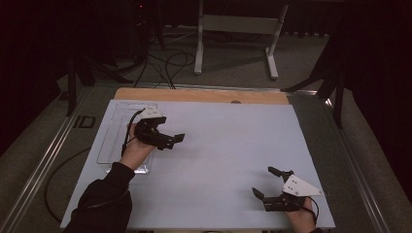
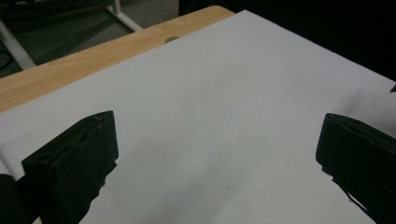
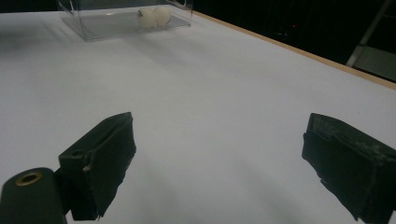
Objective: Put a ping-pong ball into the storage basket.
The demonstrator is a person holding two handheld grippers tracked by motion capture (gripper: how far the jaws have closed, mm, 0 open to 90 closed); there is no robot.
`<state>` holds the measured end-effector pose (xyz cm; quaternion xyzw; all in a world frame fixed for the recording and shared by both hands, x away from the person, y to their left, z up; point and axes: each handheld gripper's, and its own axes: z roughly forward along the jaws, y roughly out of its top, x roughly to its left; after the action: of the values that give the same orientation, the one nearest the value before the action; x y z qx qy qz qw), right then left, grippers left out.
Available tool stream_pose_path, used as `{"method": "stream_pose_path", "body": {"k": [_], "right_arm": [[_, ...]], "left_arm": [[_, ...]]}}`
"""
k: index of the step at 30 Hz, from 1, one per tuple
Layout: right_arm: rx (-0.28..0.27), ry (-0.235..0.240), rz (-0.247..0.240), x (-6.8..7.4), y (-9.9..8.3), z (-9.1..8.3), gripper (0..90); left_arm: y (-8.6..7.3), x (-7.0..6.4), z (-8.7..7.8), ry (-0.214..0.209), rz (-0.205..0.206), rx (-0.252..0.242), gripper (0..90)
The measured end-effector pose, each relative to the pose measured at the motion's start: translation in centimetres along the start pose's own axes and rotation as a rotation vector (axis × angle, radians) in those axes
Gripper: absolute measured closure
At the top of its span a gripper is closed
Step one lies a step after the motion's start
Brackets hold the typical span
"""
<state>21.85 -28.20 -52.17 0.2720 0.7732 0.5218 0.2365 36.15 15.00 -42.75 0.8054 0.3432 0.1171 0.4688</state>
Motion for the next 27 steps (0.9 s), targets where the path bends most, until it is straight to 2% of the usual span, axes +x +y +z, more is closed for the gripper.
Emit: {"method": "stream_pose_path", "body": {"k": [11, 13, 21, 23, 27], "right_arm": [[0.002, 0.008, 0.001, 0.0, 0.0, 0.0, 9.2], [0.005, 0.009, -0.001, 0.0, 0.0, 0.1, 9.2], [0.005, 0.009, 0.001, 0.0, 0.0, 0.1, 9.2], [0.004, 0.010, 0.000, 0.0, 0.0, 0.1, 9.3], [0.004, 0.010, 0.002, 0.0, 0.0, 0.1, 9.3]], "left_arm": [[0.5, -1.6, 1.3, -0.052, 0.041, 0.001, 0.0], [0.5, -1.8, 1.4, -0.080, 0.047, -0.013, 0.0], [0.5, -2.7, 2.1, -0.134, 0.064, -0.015, 0.0], [0.5, -3.0, 2.5, -0.163, 0.064, -0.024, 0.0], [0.5, -3.5, 3.0, -0.181, 0.064, -0.035, 0.0]]}}
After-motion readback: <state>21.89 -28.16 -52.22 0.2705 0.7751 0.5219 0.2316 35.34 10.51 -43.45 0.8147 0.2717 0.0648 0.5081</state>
